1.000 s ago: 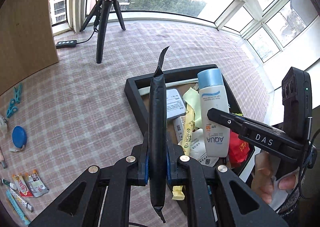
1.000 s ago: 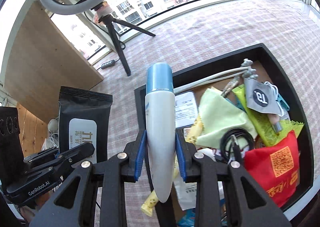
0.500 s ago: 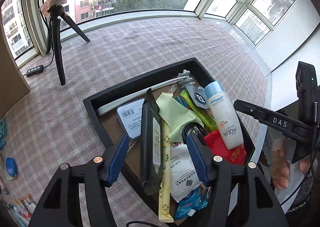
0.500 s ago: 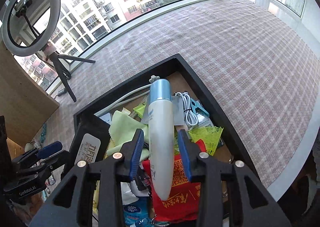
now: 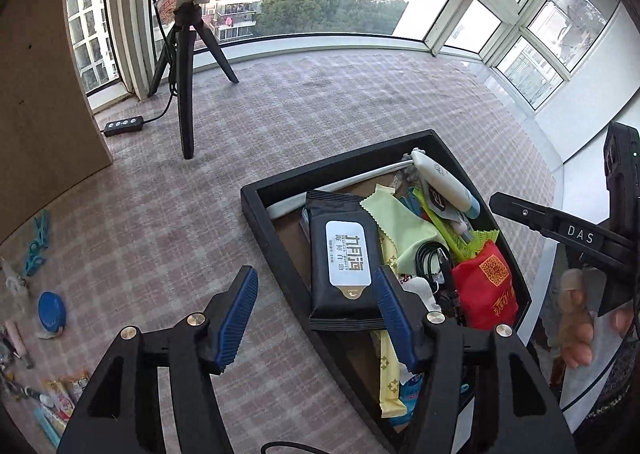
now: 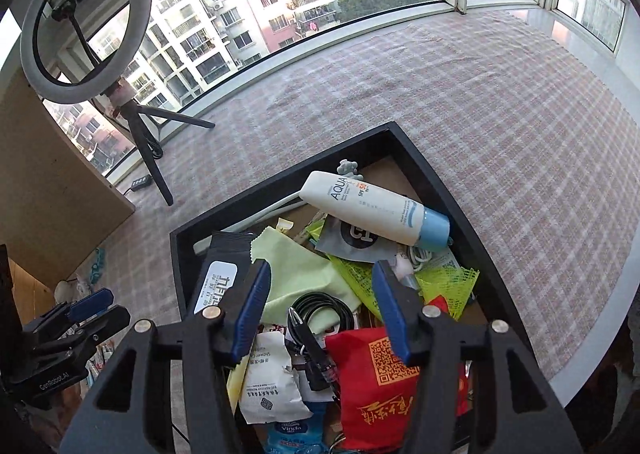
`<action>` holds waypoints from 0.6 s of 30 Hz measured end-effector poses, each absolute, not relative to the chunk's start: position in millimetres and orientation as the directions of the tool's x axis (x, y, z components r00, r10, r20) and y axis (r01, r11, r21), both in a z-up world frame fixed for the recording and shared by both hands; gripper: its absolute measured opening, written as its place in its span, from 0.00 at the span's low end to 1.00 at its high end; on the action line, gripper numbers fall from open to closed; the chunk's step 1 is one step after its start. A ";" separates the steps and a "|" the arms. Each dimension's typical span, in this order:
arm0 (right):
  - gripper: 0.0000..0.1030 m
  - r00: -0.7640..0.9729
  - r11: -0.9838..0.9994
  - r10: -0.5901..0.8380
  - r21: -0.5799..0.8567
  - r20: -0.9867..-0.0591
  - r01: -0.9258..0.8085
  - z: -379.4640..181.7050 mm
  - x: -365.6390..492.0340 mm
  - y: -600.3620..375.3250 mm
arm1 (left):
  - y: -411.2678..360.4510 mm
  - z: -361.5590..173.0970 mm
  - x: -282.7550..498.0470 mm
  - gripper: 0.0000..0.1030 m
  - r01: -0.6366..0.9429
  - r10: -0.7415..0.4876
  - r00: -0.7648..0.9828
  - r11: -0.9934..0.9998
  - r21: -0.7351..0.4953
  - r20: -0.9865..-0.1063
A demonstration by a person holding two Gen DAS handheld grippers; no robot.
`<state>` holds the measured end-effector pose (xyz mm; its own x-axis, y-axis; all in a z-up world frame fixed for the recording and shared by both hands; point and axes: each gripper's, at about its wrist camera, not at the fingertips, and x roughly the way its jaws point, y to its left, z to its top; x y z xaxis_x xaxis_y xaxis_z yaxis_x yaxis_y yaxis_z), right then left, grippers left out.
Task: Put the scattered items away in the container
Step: 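Carry both items over the black tray and open both tools to drop them, then move both open tools back over the scattered items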
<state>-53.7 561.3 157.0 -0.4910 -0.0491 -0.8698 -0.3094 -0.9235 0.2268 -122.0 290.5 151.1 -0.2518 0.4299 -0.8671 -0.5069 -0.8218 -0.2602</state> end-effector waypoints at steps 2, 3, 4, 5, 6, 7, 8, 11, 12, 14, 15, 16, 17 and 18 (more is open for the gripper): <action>0.50 -0.489 -0.931 -0.063 0.227 -0.870 -0.285 156.1 -58.5 549.8 | 274.3 150.2 -122.9 0.56 -0.484 0.421 -0.261 -0.836 -0.259 -0.869; 0.50 -0.488 -0.936 -0.070 0.227 -0.870 -0.269 156.0 -61.7 543.3 | 266.0 150.0 -123.3 0.56 -0.470 0.416 -0.268 -0.844 -0.259 -0.869; 0.50 -0.487 -0.941 -0.079 0.226 -0.870 -0.251 155.6 -64.8 536.3 | 256.2 149.3 -124.2 0.56 -0.454 0.408 -0.277 -0.853 -0.256 -0.870; 0.50 -0.485 -0.946 -0.087 0.224 -0.870 -0.233 155.5 -68.3 529.0 | 246.7 149.2 -124.8 0.56 -0.440 0.399 -0.288 -0.863 -0.250 -0.870; 0.50 -0.483 -0.950 -0.094 0.223 -0.871 -0.218 155.1 -71.5 521.5 | 237.3 148.9 -124.6 0.56 -0.428 0.389 -0.300 -0.871 -0.241 -0.871; 0.50 -0.480 -0.954 -0.105 0.224 -0.871 -0.199 154.8 -74.7 513.4 | 227.8 148.7 -124.7 0.56 -0.416 0.377 -0.311 -0.879 -0.231 -0.872; 0.50 -0.476 -0.959 -0.116 0.224 -0.872 -0.176 154.5 -78.6 504.4 | 217.2 148.3 -125.1 0.56 -0.401 0.364 -0.324 -0.889 -0.221 -0.873; 0.50 -0.470 -0.971 -0.139 0.214 -0.872 -0.109 154.2 -88.2 474.0 | 180.8 144.4 -127.3 0.56 -0.342 0.330 -0.350 -0.916 -0.209 -0.877; 0.50 -0.466 -0.974 -0.148 0.211 -0.872 -0.085 153.8 -91.7 463.2 | 167.5 142.8 -127.7 0.56 -0.315 0.313 -0.359 -0.928 -0.202 -0.879; 0.50 -0.457 -0.977 -0.171 0.210 -0.873 -0.037 152.3 -99.1 440.6 | 139.7 138.8 -128.5 0.56 -0.251 0.282 -0.374 -0.948 -0.196 -0.884; 0.50 -0.450 -0.977 -0.182 0.211 -0.874 -0.014 151.1 -102.2 428.9 | 125.4 135.9 -129.1 0.56 -0.220 0.271 -0.374 -0.955 -0.199 -0.887; 0.50 -0.444 -0.977 -0.193 0.211 -0.875 0.010 149.8 -105.4 416.8 | 111.5 133.3 -129.1 0.56 -0.190 0.261 -0.375 -0.961 -0.201 -0.889; 0.50 -0.438 -0.977 -0.203 0.209 -0.876 0.034 148.4 -108.6 404.2 | 97.0 130.6 -128.8 0.56 -0.157 0.247 -0.378 -0.967 -0.201 -0.892; 0.50 -0.432 -0.976 -0.213 0.207 -0.876 0.060 147.1 -111.7 390.9 | 83.1 128.2 -127.8 0.56 -0.125 0.231 -0.382 -0.972 -0.197 -0.895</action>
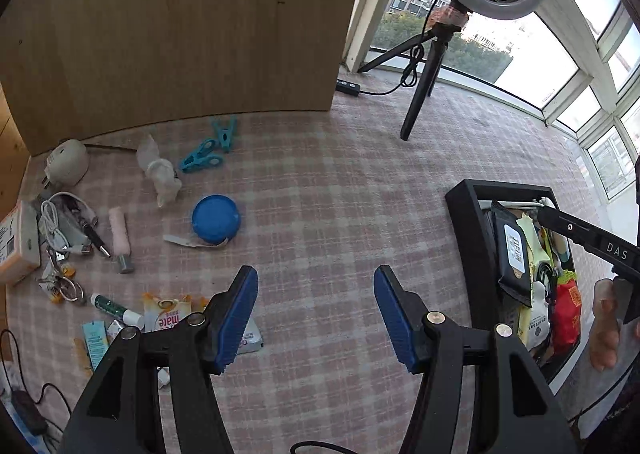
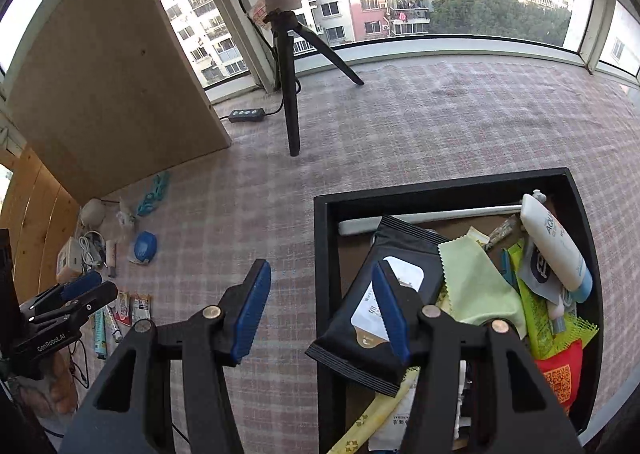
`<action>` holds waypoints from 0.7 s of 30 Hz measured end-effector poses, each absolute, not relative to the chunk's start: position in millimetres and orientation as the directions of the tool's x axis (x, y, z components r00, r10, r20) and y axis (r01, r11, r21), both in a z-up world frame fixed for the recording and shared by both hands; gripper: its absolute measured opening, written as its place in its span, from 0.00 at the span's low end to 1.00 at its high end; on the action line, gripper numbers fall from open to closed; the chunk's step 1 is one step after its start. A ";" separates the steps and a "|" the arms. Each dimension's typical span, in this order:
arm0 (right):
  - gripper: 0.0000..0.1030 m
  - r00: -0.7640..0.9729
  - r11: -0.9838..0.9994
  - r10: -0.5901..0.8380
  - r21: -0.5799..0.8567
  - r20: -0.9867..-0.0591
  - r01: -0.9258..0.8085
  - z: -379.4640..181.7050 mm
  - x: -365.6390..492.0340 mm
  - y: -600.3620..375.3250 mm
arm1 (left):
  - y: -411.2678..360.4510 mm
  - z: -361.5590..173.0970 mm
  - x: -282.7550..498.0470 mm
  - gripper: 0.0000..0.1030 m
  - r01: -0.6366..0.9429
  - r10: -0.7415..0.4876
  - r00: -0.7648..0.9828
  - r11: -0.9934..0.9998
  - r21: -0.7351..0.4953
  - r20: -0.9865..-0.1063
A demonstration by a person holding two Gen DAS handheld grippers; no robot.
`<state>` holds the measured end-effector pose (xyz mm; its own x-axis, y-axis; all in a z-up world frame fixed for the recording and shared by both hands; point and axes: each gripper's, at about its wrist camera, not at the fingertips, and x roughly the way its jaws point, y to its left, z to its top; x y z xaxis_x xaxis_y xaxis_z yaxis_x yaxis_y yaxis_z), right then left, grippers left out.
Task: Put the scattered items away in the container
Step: 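Move both open tools back over the scattered items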
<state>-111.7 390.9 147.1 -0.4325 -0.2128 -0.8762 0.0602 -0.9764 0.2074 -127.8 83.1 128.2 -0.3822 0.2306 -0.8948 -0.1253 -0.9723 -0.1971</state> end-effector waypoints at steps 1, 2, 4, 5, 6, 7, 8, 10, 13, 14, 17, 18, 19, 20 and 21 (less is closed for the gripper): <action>0.50 -0.427 -0.975 -0.223 0.206 -0.876 0.087 145.7 -115.2 377.5 | 69.9 125.7 -127.0 0.56 -0.096 0.214 -0.385 -0.977 -0.192 -0.898; 0.50 -0.420 -0.973 -0.233 0.204 -0.877 0.113 144.2 -118.6 363.8 | 56.1 123.2 -126.6 0.56 -0.066 0.199 -0.386 -0.980 -0.188 -0.901; 0.50 -0.402 -0.965 -0.253 0.204 -0.880 0.163 140.6 -125.6 337.1 | 31.0 117.2 -125.0 0.56 -0.011 0.172 -0.383 -0.983 -0.181 -0.908; 0.50 -0.392 -0.961 -0.263 0.203 -0.882 0.189 138.5 -128.3 323.2 | 18.7 113.4 -124.2 0.56 0.019 0.157 -0.377 -0.984 -0.178 -0.913; 0.50 -0.383 -0.956 -0.271 0.201 -0.883 0.213 136.4 -130.9 309.5 | 6.8 109.8 -123.7 0.56 0.051 0.146 -0.371 -0.983 -0.177 -0.917; 0.50 -0.374 -0.952 -0.276 0.198 -0.885 0.235 133.8 -134.0 296.3 | -4.3 106.5 -123.0 0.56 0.083 0.137 -0.363 -0.980 -0.179 -0.921; 0.50 -0.362 -0.946 -0.284 0.198 -0.888 0.256 130.9 -135.8 282.9 | -15.0 103.2 -122.6 0.56 0.116 0.131 -0.356 -0.976 -0.182 -0.925; 0.50 -0.335 -0.934 -0.299 0.202 -0.894 0.294 124.8 -140.3 256.6 | -33.4 97.0 -121.5 0.55 0.171 0.127 -0.339 -0.966 -0.194 -0.932; 0.50 -0.293 -0.912 -0.321 0.211 -0.901 0.353 115.0 -145.8 222.2 | -53.7 88.6 -120.8 0.54 0.241 0.129 -0.321 -0.947 -0.213 -0.938; 0.50 -0.282 -0.906 -0.322 0.208 -0.904 0.368 112.3 -148.3 212.2 | -58.2 86.1 -121.0 0.54 0.255 0.128 -0.317 -0.943 -0.214 -0.940; 0.50 -0.249 -0.888 -0.333 0.213 -0.910 0.408 103.7 -154.4 185.8 | -68.4 77.9 -121.2 0.54 0.295 0.136 -0.300 -0.928 -0.227 -0.944; 0.51 -0.242 -0.884 -0.332 0.211 -0.912 0.417 100.9 -156.3 178.3 | -71.5 74.8 -121.2 0.54 0.309 0.139 -0.295 -0.922 -0.232 -0.945; 0.50 -0.236 -0.882 -0.328 0.207 -0.915 0.424 97.8 -157.5 171.8 | -74.9 71.5 -121.0 0.54 0.324 0.141 -0.292 -0.916 -0.237 -0.946; 0.50 -0.228 -0.878 -0.327 0.205 -0.917 0.433 94.4 -159.4 164.6 | -77.3 68.2 -121.2 0.53 0.336 0.147 -0.286 -0.910 -0.242 -0.947; 0.50 -0.219 -0.873 -0.327 0.205 -0.919 0.443 91.7 -161.3 158.4 | -79.0 64.8 -121.3 0.53 0.347 0.151 -0.278 -0.905 -0.246 -0.949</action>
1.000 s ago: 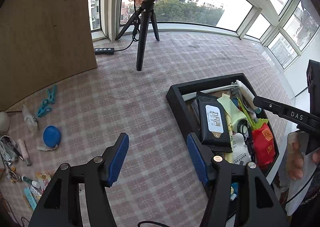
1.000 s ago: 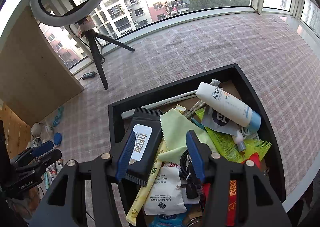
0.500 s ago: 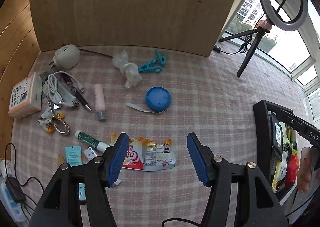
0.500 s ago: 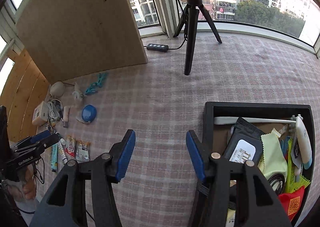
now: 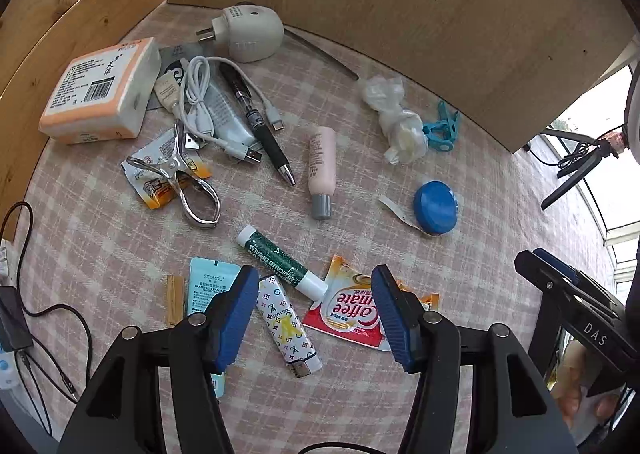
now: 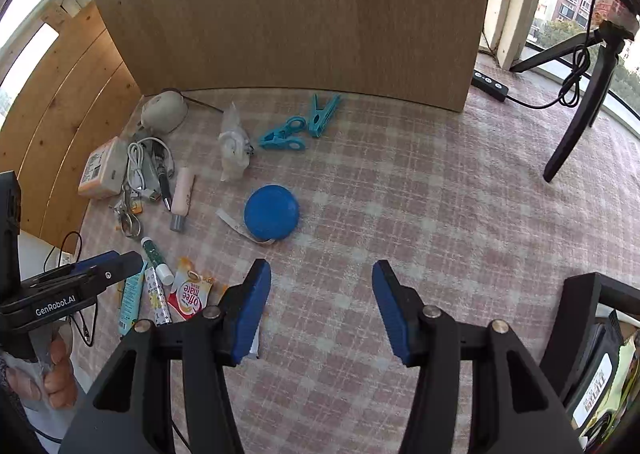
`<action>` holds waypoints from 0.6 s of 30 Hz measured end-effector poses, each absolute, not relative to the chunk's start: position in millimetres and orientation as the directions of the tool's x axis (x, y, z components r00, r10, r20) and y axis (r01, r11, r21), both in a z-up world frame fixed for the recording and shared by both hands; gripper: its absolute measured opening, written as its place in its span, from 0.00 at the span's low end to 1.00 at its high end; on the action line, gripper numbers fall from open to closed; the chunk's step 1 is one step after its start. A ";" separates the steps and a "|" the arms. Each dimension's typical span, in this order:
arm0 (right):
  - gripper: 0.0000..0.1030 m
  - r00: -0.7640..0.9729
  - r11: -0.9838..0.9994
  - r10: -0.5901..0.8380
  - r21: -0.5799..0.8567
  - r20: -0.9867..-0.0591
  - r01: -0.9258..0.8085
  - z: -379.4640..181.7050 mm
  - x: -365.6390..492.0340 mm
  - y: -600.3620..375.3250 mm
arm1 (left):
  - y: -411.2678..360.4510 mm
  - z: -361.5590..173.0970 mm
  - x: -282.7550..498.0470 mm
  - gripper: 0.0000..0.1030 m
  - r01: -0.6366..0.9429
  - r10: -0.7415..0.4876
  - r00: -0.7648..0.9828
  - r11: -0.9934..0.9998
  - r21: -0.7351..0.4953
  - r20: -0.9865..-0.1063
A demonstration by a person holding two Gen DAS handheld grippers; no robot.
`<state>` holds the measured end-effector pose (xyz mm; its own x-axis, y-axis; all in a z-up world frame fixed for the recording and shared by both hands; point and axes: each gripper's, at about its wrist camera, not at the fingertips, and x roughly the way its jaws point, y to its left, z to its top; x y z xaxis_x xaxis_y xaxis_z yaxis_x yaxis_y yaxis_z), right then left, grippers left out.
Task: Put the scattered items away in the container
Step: 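Move both open tools back over the scattered items, then grasp the green tube with left tool while right tool grasps the blue round lid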
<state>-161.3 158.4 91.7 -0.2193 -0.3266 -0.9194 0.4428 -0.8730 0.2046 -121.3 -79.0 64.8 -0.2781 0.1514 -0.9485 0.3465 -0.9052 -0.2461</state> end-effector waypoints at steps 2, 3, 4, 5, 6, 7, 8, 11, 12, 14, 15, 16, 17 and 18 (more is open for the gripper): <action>0.51 -0.208 -0.869 -0.321 0.200 -0.924 0.453 85.4 -163.6 145.5 | -81.5 58.5 -122.7 0.51 0.364 0.158 -0.263 -0.897 -0.249 -0.952; 0.51 -0.201 -0.866 -0.320 0.201 -0.926 0.457 81.7 -165.9 139.6 | -81.9 55.3 -123.2 0.51 0.369 0.164 -0.256 -0.894 -0.253 -0.953; 0.51 -0.190 -0.865 -0.317 0.201 -0.929 0.461 77.7 -168.4 133.6 | -82.2 52.2 -123.8 0.49 0.375 0.166 -0.250 -0.892 -0.254 -0.954; 0.51 -0.178 -0.862 -0.315 0.202 -0.932 0.464 73.7 -171.0 128.2 | -82.8 48.8 -124.5 0.48 0.384 0.165 -0.243 -0.889 -0.251 -0.956; 0.51 -0.168 -0.861 -0.312 0.204 -0.935 0.466 70.0 -173.5 123.1 | -83.4 45.6 -124.9 0.47 0.394 0.165 -0.237 -0.885 -0.250 -0.957; 0.51 -0.161 -0.861 -0.309 0.204 -0.937 0.466 66.4 -175.6 118.1 | -84.2 42.7 -126.3 0.45 0.403 0.166 -0.231 -0.881 -0.250 -0.959; 0.51 -0.159 -0.862 -0.306 0.202 -0.939 0.465 63.3 -177.6 114.0 | -84.7 39.8 -126.9 0.44 0.410 0.169 -0.226 -0.877 -0.251 -0.959; 0.51 -0.152 -0.862 -0.295 0.194 -0.943 0.469 54.2 -181.3 102.7 | -85.2 33.7 -128.7 0.43 0.426 0.167 -0.218 -0.870 -0.248 -0.962; 0.51 -0.150 -0.862 -0.292 0.192 -0.945 0.470 51.6 -182.2 99.4 | -84.7 32.5 -129.5 0.43 0.428 0.161 -0.216 -0.871 -0.242 -0.963; 0.51 -0.145 -0.862 -0.284 0.187 -0.948 0.472 46.6 -183.5 93.8 | -82.9 30.6 -131.5 0.42 0.427 0.151 -0.214 -0.874 -0.232 -0.965; 0.51 -0.146 -0.863 -0.277 0.179 -0.950 0.473 44.5 -184.1 91.5 | -81.9 29.6 -132.3 0.41 0.427 0.151 -0.213 -0.874 -0.231 -0.965; 0.51 -0.148 -0.863 -0.272 0.172 -0.951 0.475 43.0 -184.6 89.5 | -80.5 28.7 -133.1 0.40 0.424 0.153 -0.210 -0.876 -0.231 -0.966; 0.51 -0.153 -0.864 -0.266 0.165 -0.952 0.476 41.8 -185.2 87.8 | -78.4 28.0 -133.9 0.40 0.418 0.150 -0.209 -0.880 -0.227 -0.966; 0.51 -0.157 -0.864 -0.263 0.160 -0.952 0.477 40.9 -185.7 86.5 | -76.4 27.3 -134.4 0.39 0.414 0.144 -0.207 -0.884 -0.220 -0.968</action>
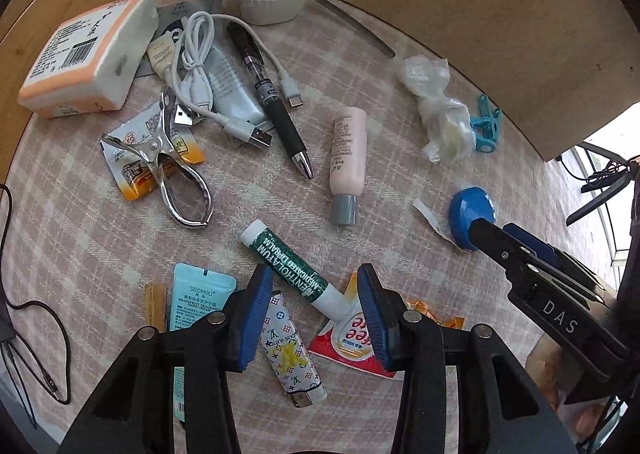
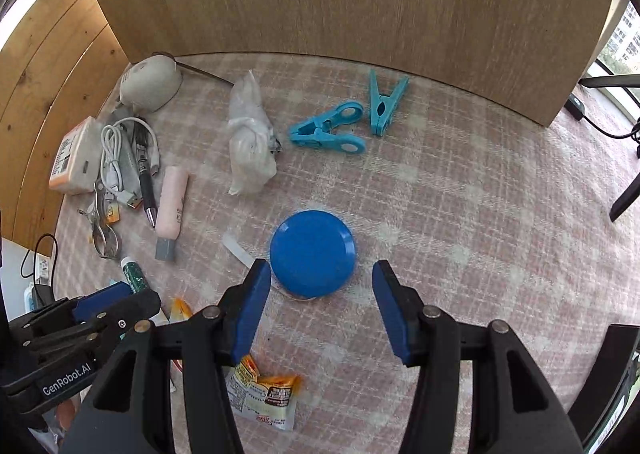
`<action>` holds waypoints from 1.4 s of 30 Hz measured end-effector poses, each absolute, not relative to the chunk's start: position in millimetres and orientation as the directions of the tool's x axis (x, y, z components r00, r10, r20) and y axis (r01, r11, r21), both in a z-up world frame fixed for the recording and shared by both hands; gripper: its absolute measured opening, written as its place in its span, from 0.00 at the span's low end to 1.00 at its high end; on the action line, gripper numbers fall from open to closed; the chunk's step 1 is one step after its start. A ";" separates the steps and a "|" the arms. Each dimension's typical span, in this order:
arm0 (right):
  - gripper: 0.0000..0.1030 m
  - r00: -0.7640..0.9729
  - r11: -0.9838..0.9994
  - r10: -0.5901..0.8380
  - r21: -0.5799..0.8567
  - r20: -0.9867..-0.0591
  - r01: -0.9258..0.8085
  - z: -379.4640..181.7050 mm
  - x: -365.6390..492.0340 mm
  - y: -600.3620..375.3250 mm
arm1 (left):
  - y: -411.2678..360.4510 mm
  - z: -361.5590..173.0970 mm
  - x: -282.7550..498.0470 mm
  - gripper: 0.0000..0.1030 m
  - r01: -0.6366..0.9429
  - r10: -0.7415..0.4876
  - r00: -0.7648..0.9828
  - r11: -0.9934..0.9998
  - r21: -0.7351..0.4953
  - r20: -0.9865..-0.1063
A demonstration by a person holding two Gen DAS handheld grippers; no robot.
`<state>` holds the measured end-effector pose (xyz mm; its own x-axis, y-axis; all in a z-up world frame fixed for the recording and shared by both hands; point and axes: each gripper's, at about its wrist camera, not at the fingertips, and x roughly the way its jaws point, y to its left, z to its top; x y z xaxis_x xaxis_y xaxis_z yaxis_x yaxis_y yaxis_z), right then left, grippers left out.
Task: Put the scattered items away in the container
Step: 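Grasp the green tube with left tool while right tool grasps the blue round lid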
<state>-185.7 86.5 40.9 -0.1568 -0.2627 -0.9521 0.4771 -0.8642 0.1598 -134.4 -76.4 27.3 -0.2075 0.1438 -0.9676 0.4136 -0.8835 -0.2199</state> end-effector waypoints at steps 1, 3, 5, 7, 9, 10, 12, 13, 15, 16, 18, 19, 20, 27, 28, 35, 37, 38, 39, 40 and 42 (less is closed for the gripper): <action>0.51 -0.160 -0.865 -0.261 0.157 -0.952 0.477 40.2 -186.4 85.5 | -74.3 26.6 -134.6 0.37 0.411 0.136 -0.207 -0.887 -0.212 -0.969; 0.51 -0.167 -0.867 -0.255 0.149 -0.952 0.475 38.6 -188.2 83.9 | -70.0 24.4 -135.3 0.35 0.402 0.128 -0.204 -0.893 -0.203 -0.970; 0.51 -0.167 -0.870 -0.252 0.148 -0.953 0.471 36.3 -190.5 82.8 | -66.5 21.2 -135.8 0.32 0.398 0.124 -0.197 -0.896 -0.195 -0.972; 0.51 -0.163 -0.871 -0.249 0.147 -0.955 0.469 34.2 -192.8 81.5 | -63.7 18.3 -136.7 0.32 0.391 0.122 -0.192 -0.900 -0.190 -0.974; 0.51 -0.158 -0.869 -0.255 0.154 -0.954 0.471 33.5 -194.1 79.9 | -60.6 19.0 -137.5 0.32 0.378 0.106 -0.198 -0.909 -0.176 -0.975; 0.51 -0.160 -0.868 -0.252 0.150 -0.954 0.473 33.3 -194.4 78.6 | -59.7 18.9 -137.8 0.32 0.375 0.104 -0.198 -0.911 -0.173 -0.975; 0.51 -0.158 -0.865 -0.246 0.143 -0.956 0.481 31.5 -195.3 75.2 | -58.0 19.2 -138.0 0.32 0.367 0.092 -0.203 -0.916 -0.163 -0.975; 0.51 -0.155 -0.864 -0.242 0.140 -0.958 0.484 29.9 -195.8 73.7 | -57.3 19.2 -137.6 0.31 0.363 0.087 -0.206 -0.918 -0.158 -0.975; 0.51 -0.173 -0.862 -0.233 0.121 -0.957 0.492 29.8 -195.8 70.7 | -56.5 19.4 -136.1 0.29 0.356 0.081 -0.209 -0.922 -0.153 -0.974; 0.51 -0.175 -0.860 -0.230 0.116 -0.957 0.498 29.6 -196.0 69.4 | -56.3 19.5 -135.3 0.27 0.354 0.078 -0.210 -0.923 -0.150 -0.975; 0.50 -0.178 -0.857 -0.221 0.104 -0.959 0.505 29.5 -196.3 67.8 | -57.1 19.5 -133.3 0.22 0.352 0.073 -0.213 -0.924 -0.147 -0.974; 0.48 -0.179 -0.856 -0.218 0.100 -0.959 0.507 29.6 -196.5 67.7 | -57.7 19.5 -132.2 0.20 0.352 0.075 -0.214 -0.924 -0.149 -0.974; 0.48 -0.180 -0.855 -0.218 0.099 -0.959 0.509 29.7 -196.7 68.1 | -58.3 19.5 -131.0 0.18 0.354 0.076 -0.215 -0.923 -0.150 -0.974; 0.48 -0.161 -0.858 -0.242 0.134 -0.957 0.496 32.2 -199.7 78.3 | -59.1 20.9 -122.3 0.14 0.354 0.083 -0.221 -0.922 -0.159 -0.972; 0.48 -0.162 -0.860 -0.247 0.139 -0.955 0.491 33.7 -200.0 81.2 | -58.9 21.5 -120.7 0.14 0.353 0.083 -0.222 -0.922 -0.159 -0.972; 0.48 -0.166 -0.871 -0.286 0.185 -0.944 0.455 46.4 -202.8 108.2 | -55.0 33.2 -106.4 0.14 0.345 0.091 -0.242 -0.922 -0.173 -0.966; 0.48 -0.160 -0.875 -0.305 0.210 -0.939 0.435 50.4 -203.7 117.7 | -51.2 40.4 -101.3 0.14 0.334 0.095 -0.255 -0.925 -0.180 -0.962; 0.48 -0.162 -0.877 -0.312 0.218 -0.936 0.428 53.1 -203.6 122.5 | -48.8 44.3 -98.3 0.14 0.329 0.097 -0.261 -0.926 -0.183 -0.960; 0.48 -0.167 -0.878 -0.316 0.222 -0.934 0.424 56.5 -202.7 127.3 | -45.7 48.2 -95.2 0.14 0.321 0.100 -0.266 -0.929 -0.186 -0.959; 0.48 -0.175 -0.879 -0.322 0.224 -0.931 0.422 60.5 -201.2 132.6 | -42.0 52.2 -92.2 0.14 0.310 0.105 -0.271 -0.931 -0.190 -0.957; 0.48 -0.186 -0.881 -0.333 0.235 -0.924 0.410 69.4 -189.3 138.7 | -33.0 60.8 -85.7 0.14 0.291 0.114 -0.284 -0.936 -0.199 -0.952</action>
<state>-189.3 138.7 69.4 -0.1865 -0.3335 -0.9241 0.4099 -0.8813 0.2353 -85.7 -33.0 60.8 -0.2838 0.1144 -0.9520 0.2912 -0.9357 -0.1993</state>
